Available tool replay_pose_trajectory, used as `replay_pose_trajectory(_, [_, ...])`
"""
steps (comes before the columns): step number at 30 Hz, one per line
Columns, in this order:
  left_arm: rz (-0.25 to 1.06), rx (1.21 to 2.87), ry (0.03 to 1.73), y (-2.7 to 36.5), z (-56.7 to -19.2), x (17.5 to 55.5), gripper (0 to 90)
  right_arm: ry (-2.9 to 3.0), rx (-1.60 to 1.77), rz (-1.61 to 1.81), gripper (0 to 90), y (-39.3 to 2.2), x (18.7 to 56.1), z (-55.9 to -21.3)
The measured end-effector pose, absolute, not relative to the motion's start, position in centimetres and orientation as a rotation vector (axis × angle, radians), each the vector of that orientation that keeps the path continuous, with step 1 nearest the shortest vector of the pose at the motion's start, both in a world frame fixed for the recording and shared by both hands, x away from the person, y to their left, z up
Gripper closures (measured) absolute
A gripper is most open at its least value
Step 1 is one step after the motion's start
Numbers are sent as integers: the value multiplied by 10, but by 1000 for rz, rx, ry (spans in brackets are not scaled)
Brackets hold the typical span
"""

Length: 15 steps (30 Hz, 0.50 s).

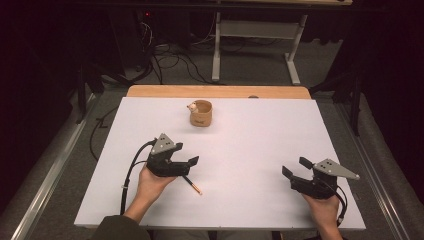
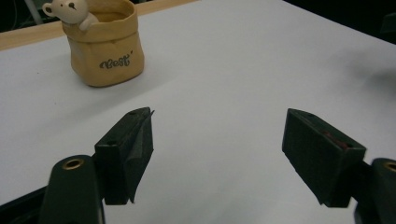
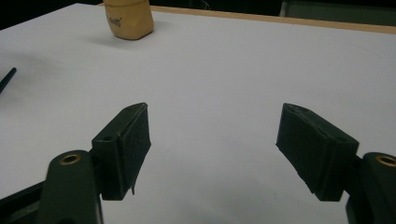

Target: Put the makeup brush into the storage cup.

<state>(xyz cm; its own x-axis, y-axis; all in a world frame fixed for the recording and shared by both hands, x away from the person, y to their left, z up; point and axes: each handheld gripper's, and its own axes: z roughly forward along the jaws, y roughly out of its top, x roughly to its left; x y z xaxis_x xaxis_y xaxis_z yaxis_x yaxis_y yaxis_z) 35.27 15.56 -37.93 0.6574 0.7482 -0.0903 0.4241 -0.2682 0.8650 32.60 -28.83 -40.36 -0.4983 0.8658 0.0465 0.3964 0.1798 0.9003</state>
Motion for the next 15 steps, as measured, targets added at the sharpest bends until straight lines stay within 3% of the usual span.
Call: replay_pose_trajectory(15, [364,1987,917,159,-378,356,231,1977,1185,1281,274,-289,326,-403])
